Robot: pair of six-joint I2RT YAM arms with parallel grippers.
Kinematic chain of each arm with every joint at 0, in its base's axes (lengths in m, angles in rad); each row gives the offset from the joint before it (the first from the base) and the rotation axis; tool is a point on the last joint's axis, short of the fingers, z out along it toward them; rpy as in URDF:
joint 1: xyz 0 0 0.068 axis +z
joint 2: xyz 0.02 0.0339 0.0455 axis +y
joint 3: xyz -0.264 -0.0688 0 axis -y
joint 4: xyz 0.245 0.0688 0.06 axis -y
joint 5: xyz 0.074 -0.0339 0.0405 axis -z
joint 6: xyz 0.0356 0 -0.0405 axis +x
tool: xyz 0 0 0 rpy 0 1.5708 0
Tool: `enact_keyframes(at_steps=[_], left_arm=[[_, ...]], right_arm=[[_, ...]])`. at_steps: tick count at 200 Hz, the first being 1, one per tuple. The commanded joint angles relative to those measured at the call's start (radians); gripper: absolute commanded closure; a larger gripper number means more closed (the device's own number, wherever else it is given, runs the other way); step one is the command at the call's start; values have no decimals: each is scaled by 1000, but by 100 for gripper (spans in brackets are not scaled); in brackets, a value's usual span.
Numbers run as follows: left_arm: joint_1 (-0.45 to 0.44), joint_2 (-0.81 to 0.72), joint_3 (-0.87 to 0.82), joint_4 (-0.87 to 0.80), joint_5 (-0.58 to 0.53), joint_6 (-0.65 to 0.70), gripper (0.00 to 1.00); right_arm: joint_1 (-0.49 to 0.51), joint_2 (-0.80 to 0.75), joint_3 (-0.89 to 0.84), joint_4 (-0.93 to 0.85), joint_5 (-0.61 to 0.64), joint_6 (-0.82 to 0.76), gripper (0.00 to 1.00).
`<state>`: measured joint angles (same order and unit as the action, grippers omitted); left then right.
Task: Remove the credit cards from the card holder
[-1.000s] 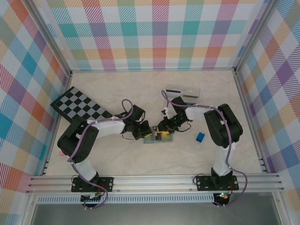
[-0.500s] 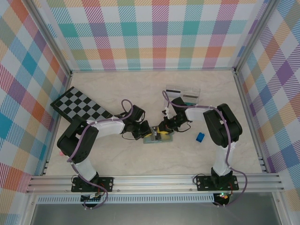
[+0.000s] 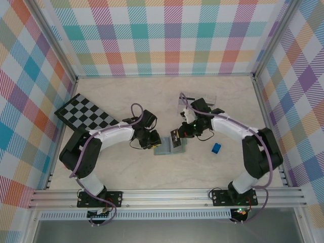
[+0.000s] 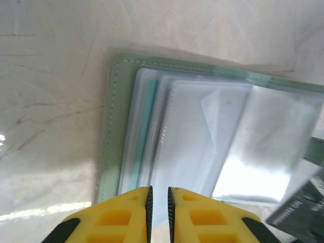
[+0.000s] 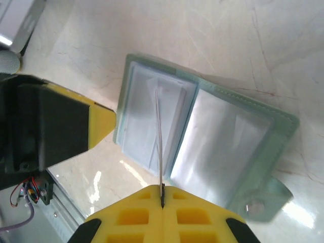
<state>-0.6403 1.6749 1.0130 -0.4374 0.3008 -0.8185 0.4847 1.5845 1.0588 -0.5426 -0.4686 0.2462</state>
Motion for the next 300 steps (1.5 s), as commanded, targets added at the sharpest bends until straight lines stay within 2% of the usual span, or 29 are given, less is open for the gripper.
enact_keyframes(at_steps=[1,44,67,90,125,157,179,216,262,300], left_arm=[[-5,-85,55,-122,-54,45,78],[-5,-179,69,-276,-209,106,55],[-5,-212,45,-294,-239,132,35],[-5,-247,20,-288,-253,156,17],[-4,-291,-1,-275,-266,180,0],[-2,-294,0,-276,-275,185,0],[-1,-293,1,-274,-274,183,0],[-1,-296,-17,-268,-264,160,0],[-1,-304,-33,-264,-254,131,0],[2,-299,-22,-276,-257,143,0]], right_arm=[[-3,-121,19,-82,77,-69,100],[-8,-271,88,-145,331,-188,100],[-34,-250,181,-167,420,-278,100],[-68,-216,251,-136,426,-447,100],[-139,-99,414,-195,387,-651,100],[-177,44,553,-346,329,-877,100],[-192,87,540,-326,322,-1027,100],[-212,177,600,-351,380,-1149,100],[-215,279,631,-374,515,-1323,100],[-215,334,690,-378,589,-1398,100]])
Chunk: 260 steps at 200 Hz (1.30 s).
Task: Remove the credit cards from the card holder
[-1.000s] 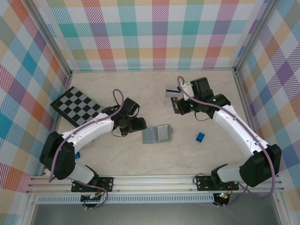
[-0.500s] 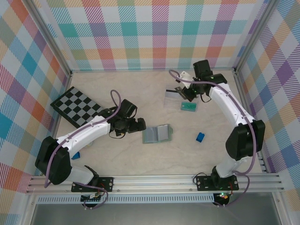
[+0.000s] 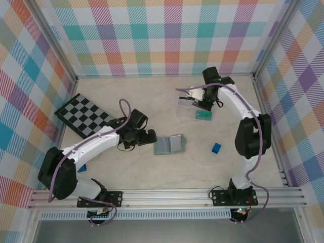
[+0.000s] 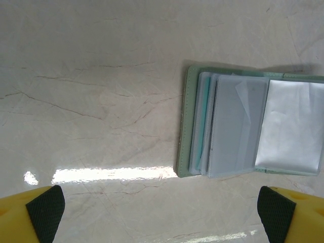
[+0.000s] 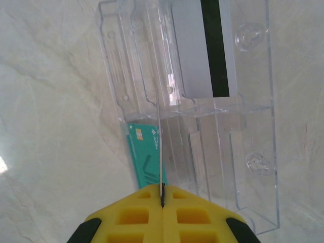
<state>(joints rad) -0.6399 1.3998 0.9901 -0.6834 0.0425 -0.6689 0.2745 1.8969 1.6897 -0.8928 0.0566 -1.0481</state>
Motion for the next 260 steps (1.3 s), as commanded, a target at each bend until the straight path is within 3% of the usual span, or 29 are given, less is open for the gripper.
enact_keyframes(at_steps=[1,48,155,260], left_arm=[[2,-24,1,-29,2,-6,0],[5,-1,-7,-16,9,-4,0],[8,19,-10,1,25,-5,0],[9,27,-14,37,55,-24,0]], right_arm=[[-5,23,61,-28,66,-105,100],[-5,97,144,-28,188,-171,100],[-9,134,189,-65,183,-213,100],[-32,152,154,-31,200,-220,93]])
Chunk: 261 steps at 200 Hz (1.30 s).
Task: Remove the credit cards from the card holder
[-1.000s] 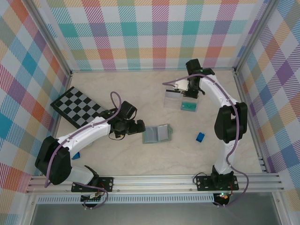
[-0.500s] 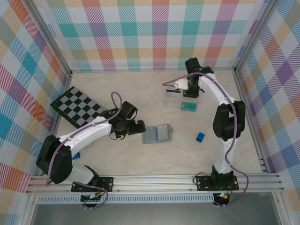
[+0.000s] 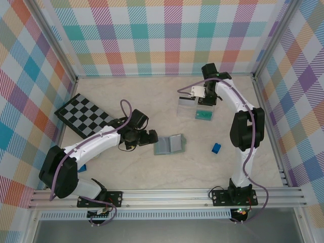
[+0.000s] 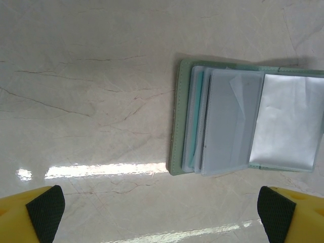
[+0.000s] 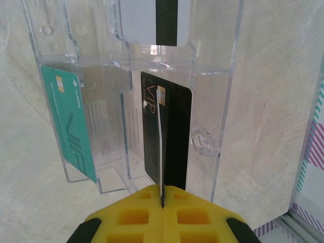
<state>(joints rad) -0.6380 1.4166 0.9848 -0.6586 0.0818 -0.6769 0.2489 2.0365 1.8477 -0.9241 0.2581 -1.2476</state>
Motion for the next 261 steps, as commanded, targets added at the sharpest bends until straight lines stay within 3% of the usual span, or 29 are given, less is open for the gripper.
enact_keyframes(at_steps=[1,32,73,129,162,213,261], left_arm=[[8,11,-9,13,17,-16,0],[8,14,-11,16,22,-15,0],[8,20,-12,24,24,-16,0],[8,30,-18,31,28,-22,0],[8,29,-20,31,26,-23,0],[8,26,-29,46,33,-33,0],[8,28,-38,60,41,-39,0]], right_arm=[[-7,14,-3,0,-2,-21,93],[-9,31,32,-40,-56,10,85],[-8,53,53,-41,-83,27,92],[-9,53,54,1,-63,43,85],[-11,17,69,-20,-91,76,77],[-13,-78,48,-120,-202,88,53],[-13,-63,-13,-73,-162,96,39]])
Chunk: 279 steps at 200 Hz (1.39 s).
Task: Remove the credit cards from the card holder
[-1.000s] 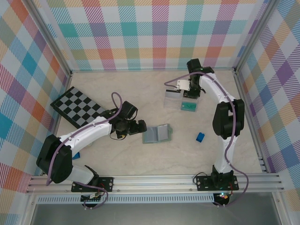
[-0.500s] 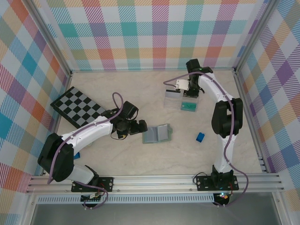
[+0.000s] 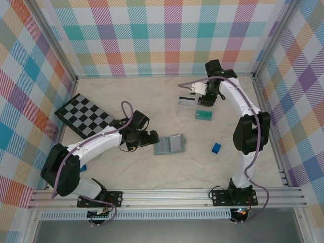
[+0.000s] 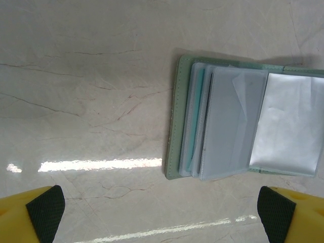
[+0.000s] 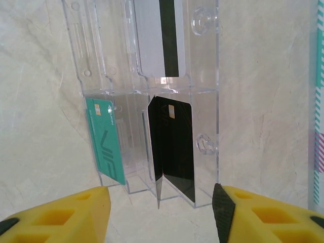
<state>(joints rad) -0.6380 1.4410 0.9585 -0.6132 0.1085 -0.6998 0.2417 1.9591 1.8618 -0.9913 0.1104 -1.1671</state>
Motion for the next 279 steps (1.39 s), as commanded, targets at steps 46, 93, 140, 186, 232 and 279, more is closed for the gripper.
enact_keyframes(at_steps=[46,93,140,186,232,279], left_arm=[[8,-2,-19,15,22,-15,0],[8,-8,-30,19,17,-18,0],[8,3,-26,21,15,-17,0],[8,1,-29,21,13,-18,0],[10,5,-29,24,14,-19,0],[9,12,-29,27,17,-20,0]], right_arm=[[-5,92,-11,24,27,51,36],[-7,125,-6,60,44,58,34],[-12,164,36,91,83,90,35],[-14,181,64,135,123,108,35],[-16,174,85,158,147,117,36],[-19,165,81,196,174,125,36]])
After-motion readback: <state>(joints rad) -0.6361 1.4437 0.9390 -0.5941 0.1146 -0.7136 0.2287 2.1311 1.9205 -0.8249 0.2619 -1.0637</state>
